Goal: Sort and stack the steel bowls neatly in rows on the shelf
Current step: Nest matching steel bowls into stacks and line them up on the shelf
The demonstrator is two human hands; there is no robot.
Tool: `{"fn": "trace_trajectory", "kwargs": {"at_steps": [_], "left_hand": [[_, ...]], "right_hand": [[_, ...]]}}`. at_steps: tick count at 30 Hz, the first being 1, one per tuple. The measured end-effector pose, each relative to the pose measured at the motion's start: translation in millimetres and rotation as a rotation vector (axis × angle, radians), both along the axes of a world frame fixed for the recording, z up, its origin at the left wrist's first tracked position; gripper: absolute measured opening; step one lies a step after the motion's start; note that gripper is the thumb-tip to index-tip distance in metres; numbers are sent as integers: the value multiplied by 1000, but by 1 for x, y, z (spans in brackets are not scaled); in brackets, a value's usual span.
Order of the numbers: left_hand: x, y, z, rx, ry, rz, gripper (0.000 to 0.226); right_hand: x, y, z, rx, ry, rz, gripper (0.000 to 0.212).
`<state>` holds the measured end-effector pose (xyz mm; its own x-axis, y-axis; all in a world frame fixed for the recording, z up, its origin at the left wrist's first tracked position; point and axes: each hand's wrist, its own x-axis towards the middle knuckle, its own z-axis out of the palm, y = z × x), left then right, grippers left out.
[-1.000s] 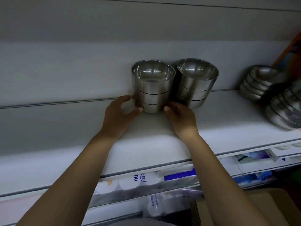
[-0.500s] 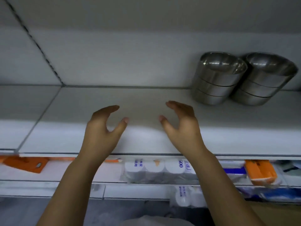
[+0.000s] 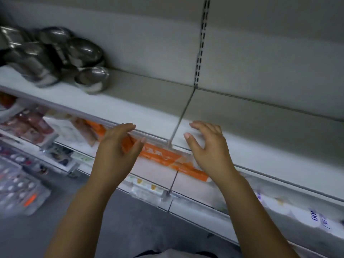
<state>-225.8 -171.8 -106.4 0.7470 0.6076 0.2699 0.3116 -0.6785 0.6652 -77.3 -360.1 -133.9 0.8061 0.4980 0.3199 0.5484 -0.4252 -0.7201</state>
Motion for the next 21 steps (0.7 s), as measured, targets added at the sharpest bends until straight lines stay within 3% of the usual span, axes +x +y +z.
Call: {"fn": "trace_trajectory", "kwargs": {"at_steps": [9, 21], "left_hand": [[-74, 143, 29, 108, -5, 222, 41], [-86, 266, 15, -42, 16, 420, 53]], "right_hand": [[-47, 173, 9, 13, 25, 264, 30], [-44, 355, 23, 35, 97, 456, 29]]}}
